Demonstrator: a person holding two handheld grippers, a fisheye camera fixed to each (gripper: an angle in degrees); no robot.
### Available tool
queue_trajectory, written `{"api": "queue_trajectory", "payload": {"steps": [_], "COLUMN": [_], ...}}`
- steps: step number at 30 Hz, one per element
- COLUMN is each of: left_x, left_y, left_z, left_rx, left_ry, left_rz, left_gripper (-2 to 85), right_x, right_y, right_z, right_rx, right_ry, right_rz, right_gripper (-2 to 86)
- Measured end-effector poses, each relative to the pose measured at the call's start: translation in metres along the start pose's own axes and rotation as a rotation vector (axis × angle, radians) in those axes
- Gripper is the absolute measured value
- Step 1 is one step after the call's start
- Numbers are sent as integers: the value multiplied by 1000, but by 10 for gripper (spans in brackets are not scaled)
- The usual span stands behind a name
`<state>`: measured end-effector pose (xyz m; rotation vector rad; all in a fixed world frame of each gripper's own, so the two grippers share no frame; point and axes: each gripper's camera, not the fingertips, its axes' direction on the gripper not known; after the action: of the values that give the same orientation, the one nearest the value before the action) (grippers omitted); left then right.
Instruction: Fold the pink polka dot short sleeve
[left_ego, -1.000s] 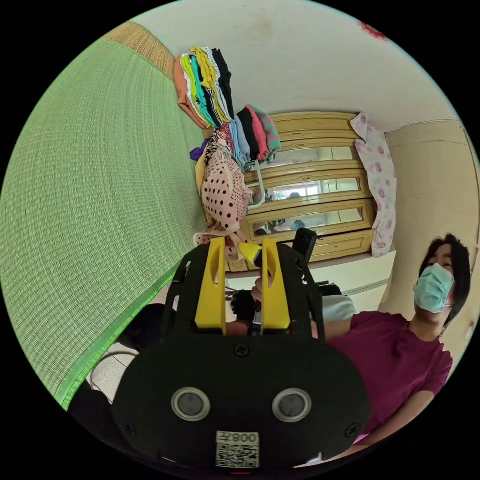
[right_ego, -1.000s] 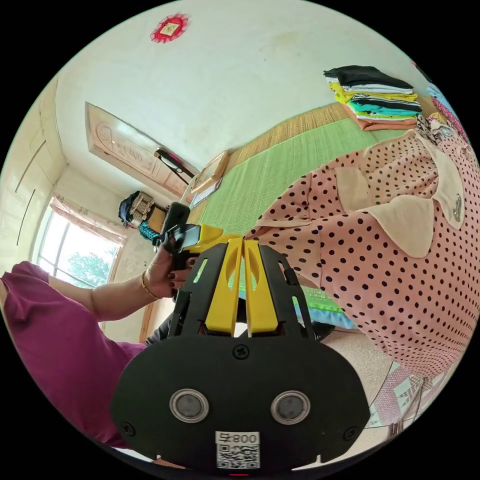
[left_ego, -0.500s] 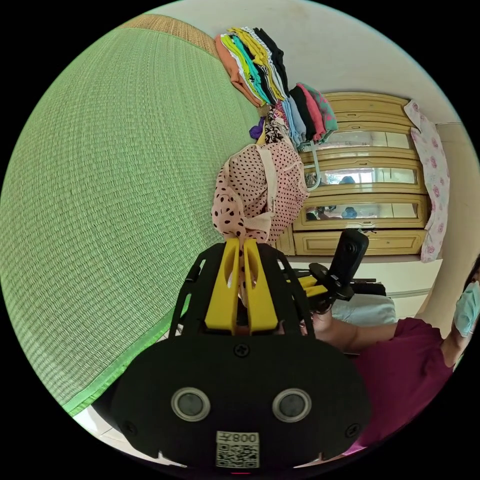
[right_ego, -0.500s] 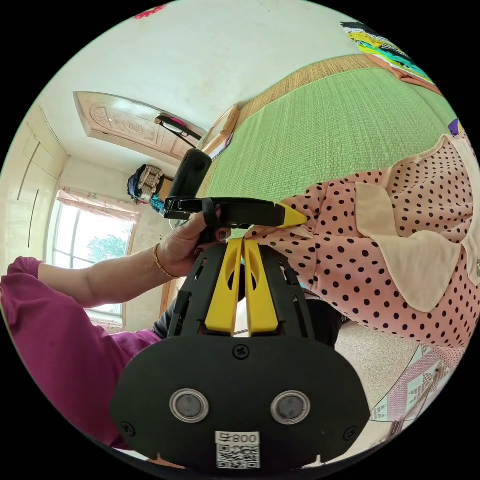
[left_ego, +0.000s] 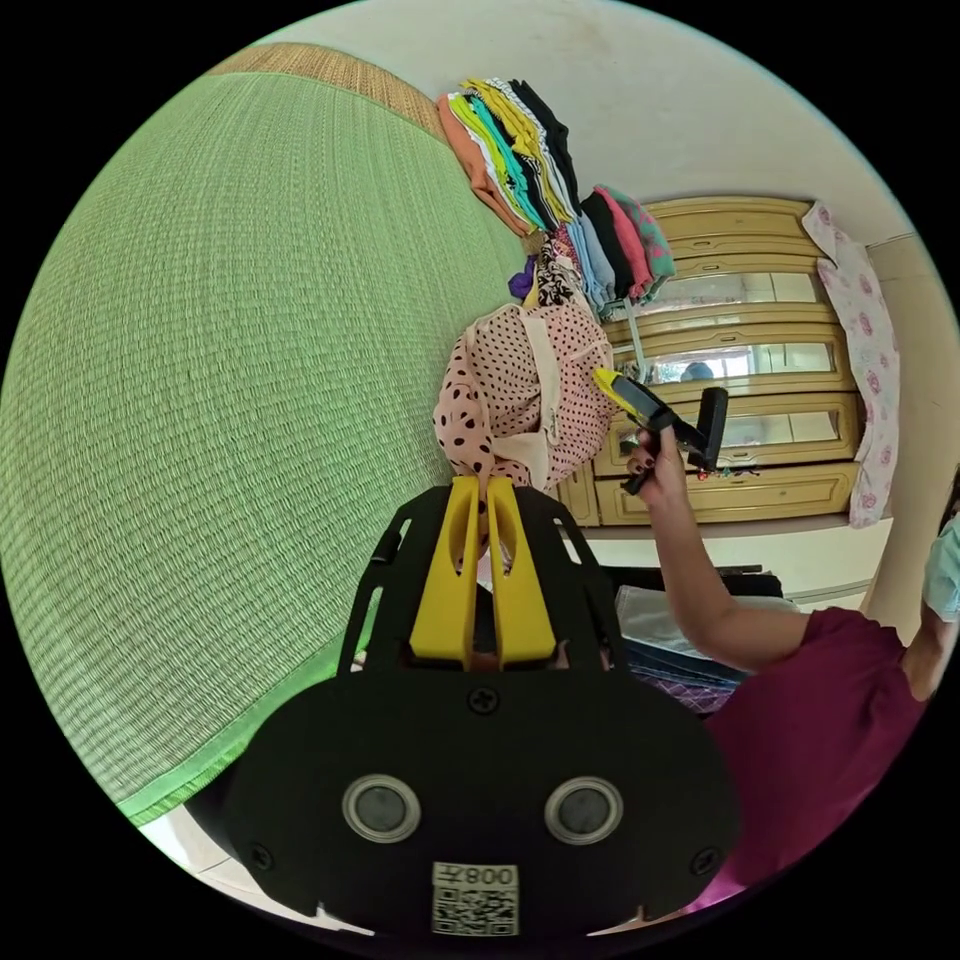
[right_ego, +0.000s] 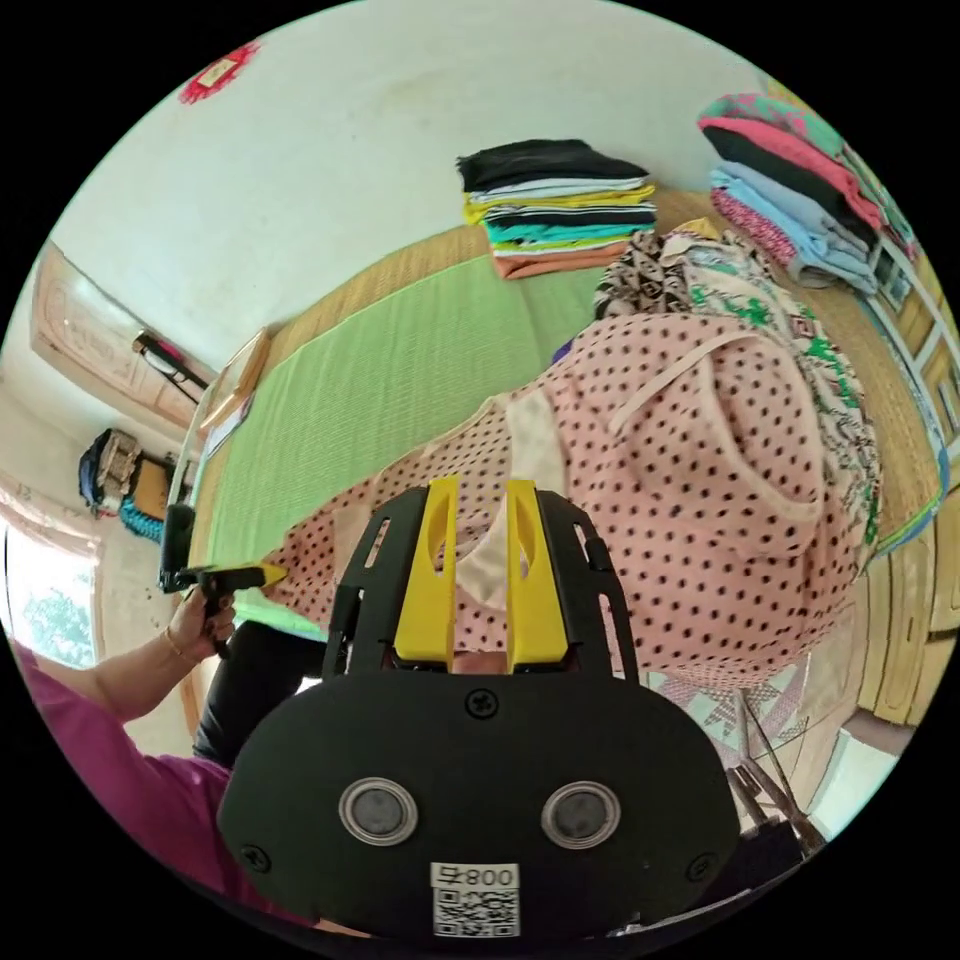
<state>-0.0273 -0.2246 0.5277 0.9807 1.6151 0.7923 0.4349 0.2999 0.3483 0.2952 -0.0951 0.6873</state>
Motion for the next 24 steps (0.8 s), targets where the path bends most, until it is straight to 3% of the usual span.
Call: {"api": "queue_trajectory", "payload": {"steps": [11, 19, 24], "left_x": [58, 112, 167], "left_y": [-83, -138, -173], "left_z": [33, 43, 16], "left_rx": [-20, -14, 54], "left_ry": [-16, -17, -18], "left_rz": [19, 9, 21], "left_gripper": [7, 7, 7], "right_x": [14, 22, 17], "right_y": [-83, -99, -93], "right_z": [36, 69, 45], "right_rx": [-23, -161, -136], "right_ry": [139, 137, 44], "right_rz": [194, 276, 268], "right_gripper": [104, 12, -1]}}
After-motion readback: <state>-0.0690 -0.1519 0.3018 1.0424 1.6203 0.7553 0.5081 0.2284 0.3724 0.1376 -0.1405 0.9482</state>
